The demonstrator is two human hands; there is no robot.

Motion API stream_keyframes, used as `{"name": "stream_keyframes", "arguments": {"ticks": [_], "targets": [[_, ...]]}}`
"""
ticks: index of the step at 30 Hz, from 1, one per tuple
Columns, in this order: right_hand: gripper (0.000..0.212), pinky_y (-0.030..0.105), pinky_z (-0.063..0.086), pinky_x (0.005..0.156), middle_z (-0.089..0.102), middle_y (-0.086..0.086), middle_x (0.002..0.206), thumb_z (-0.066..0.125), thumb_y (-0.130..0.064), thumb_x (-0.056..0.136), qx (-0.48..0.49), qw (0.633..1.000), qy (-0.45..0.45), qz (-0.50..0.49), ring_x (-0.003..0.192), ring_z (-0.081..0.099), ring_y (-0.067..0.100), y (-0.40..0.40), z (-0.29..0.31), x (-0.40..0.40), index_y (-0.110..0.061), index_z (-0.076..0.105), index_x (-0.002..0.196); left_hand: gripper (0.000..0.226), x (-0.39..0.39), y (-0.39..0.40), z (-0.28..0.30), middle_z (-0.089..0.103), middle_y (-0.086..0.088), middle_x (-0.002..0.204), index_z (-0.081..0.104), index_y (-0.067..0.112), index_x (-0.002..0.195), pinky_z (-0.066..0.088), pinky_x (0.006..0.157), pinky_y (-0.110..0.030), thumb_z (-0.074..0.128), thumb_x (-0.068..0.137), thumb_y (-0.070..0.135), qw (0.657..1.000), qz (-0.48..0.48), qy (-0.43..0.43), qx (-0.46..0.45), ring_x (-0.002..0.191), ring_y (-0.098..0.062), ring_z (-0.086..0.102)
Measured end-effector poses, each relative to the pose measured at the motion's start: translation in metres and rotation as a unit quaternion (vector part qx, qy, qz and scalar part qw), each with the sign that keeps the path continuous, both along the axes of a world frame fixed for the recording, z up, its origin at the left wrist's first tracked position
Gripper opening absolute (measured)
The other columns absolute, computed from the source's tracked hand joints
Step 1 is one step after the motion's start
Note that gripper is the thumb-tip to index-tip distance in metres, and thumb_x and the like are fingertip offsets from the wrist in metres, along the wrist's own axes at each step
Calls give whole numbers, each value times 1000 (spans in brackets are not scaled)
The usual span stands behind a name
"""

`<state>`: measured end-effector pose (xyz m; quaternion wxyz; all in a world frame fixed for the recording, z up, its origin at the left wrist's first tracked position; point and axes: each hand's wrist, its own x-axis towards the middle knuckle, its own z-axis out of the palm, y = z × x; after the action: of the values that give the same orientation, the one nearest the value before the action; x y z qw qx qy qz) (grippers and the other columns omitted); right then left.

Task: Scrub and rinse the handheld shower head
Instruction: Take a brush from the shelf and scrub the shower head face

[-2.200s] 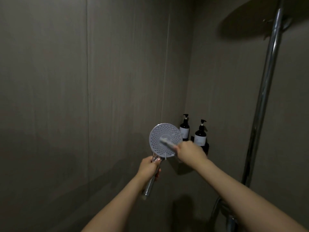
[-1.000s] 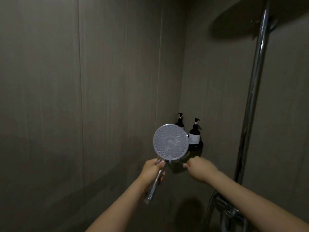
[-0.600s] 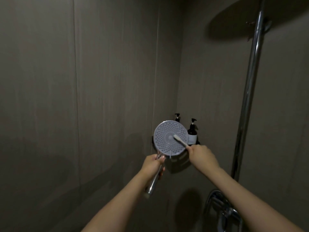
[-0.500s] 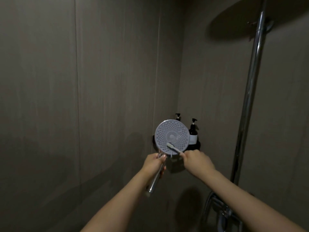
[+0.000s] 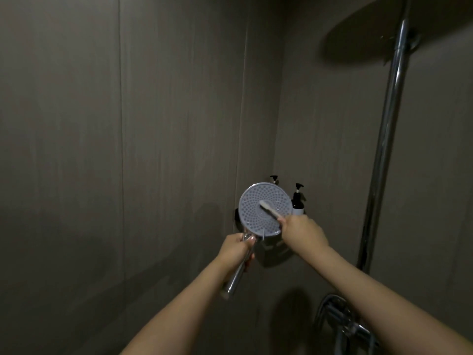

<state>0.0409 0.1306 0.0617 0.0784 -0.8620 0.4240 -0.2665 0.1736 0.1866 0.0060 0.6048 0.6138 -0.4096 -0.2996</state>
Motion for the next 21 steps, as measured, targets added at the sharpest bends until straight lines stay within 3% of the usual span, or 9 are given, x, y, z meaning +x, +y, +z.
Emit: {"name": "stream_keyframes", "arguments": {"ticks": [4,8,12,16,21], "targets": [[25,35,50,66,63,11,87,34,-24,99,-2,1000,-9,9,75,60,29,1,11,5,-22,58,91,27,1,-3,7,47,-10,54,46,15,63,35,42,-21,49,91,15,1000,5,0,-11,40,-18,41],[32,29,41,62,66,16,96,35,-23,96,4,1000,-22,7,72,55,27,-5,25,6,-9,63,105,27,2,-3,23,48,-10,53,48,14,63,35,43,-20,50,90,15,999,18,-15,-26,42,-18,42],[36,30,39,62,59,17,89,32,-24,95,-13,998,-64,-5,71,57,27,-5,40,5,-21,56,123,30,2,-2,38,47,-9,54,46,15,60,34,39,-17,49,90,16,998,20,-25,-48,41,-17,40],[34,32,39,64,64,21,101,34,-27,96,-62,998,-28,-16,80,59,32,-7,45,0,-10,62,104,31,3,-3,42,46,-9,53,46,15,60,33,38,-16,48,90,14,998,20,-22,-59,35,-14,40],[32,34,44,65,63,19,95,35,-26,97,-47,998,-27,-12,77,57,31,-3,48,-7,-8,62,98,30,3,-1,45,47,-9,53,45,14,61,33,38,-16,48,91,14,997,25,-12,-67,30,-11,40]]}}
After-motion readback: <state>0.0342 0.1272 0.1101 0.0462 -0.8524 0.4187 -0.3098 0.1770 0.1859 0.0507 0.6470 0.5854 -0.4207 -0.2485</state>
